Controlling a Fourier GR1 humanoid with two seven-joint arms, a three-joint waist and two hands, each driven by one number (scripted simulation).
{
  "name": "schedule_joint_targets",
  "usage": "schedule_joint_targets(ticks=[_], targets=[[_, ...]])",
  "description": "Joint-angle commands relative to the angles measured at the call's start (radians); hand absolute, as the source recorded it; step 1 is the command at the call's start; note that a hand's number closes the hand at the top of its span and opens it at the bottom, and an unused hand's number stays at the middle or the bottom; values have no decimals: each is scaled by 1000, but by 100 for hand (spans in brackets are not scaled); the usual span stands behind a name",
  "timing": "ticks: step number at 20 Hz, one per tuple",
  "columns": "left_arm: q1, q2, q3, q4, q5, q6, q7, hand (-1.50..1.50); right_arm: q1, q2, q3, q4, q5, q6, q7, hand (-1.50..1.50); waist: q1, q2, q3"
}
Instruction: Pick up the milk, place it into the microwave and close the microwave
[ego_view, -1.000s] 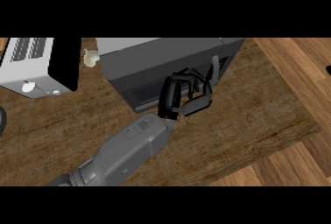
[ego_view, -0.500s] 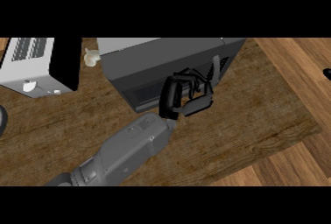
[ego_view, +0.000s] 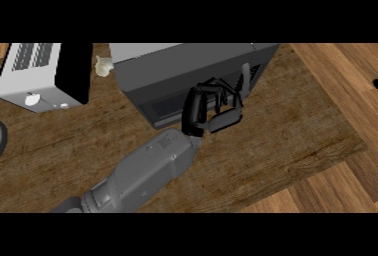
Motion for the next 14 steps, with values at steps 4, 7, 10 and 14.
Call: schedule_joint_targets(ticks=[4, 7, 10, 14], targets=[[-68, 0, 29, 94, 32, -17, 20, 150, -4, -37, -12, 1, -32, 24, 17, -150, -15, 13, -2], [-77, 0, 12, 83, 31, -47, 0, 150, -5, -31, -4, 4, -51, 35, 16, -150, -15, 17, -2], [-92, 0, -27, 136, 8, -22, 33, 150, -24, -39, -2, -12, -71, 40, 18, -150, -10, 10, 1], [-89, 0, -45, 169, 13, 24, 58, 150, -20, -35, 16, -15, -102, 65, 19, -150, -4, 12, 3]])
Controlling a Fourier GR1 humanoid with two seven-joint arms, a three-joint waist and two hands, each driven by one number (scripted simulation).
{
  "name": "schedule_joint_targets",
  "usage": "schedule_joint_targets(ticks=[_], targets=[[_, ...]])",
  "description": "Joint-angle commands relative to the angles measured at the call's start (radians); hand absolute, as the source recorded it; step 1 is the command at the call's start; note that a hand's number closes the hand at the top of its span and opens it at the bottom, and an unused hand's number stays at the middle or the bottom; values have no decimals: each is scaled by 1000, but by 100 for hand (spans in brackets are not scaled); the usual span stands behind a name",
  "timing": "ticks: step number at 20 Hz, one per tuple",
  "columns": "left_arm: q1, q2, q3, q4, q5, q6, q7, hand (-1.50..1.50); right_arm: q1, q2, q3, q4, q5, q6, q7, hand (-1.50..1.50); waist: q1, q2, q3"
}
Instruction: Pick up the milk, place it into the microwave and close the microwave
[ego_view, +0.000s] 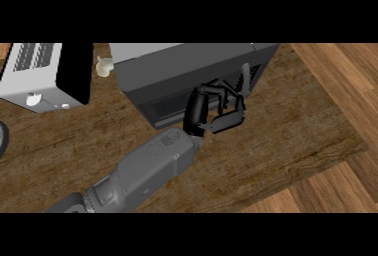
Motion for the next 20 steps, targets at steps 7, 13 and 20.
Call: schedule_joint_targets(ticks=[7, 13, 20], targets=[[-25, 0, 9, 154, 61, 60, 91, 150, 6, -36, -16, -18, -62, 25, 11, -150, 34, 1, -5], [15, 0, 0, 169, 109, 67, 102, 150, 50, -43, -22, -34, -79, 20, 22, -150, 75, -2, -7], [27, 0, -27, 170, 139, 45, 78, -150, 82, -79, -55, -62, -106, 11, 36, -150, 82, -8, -9]])
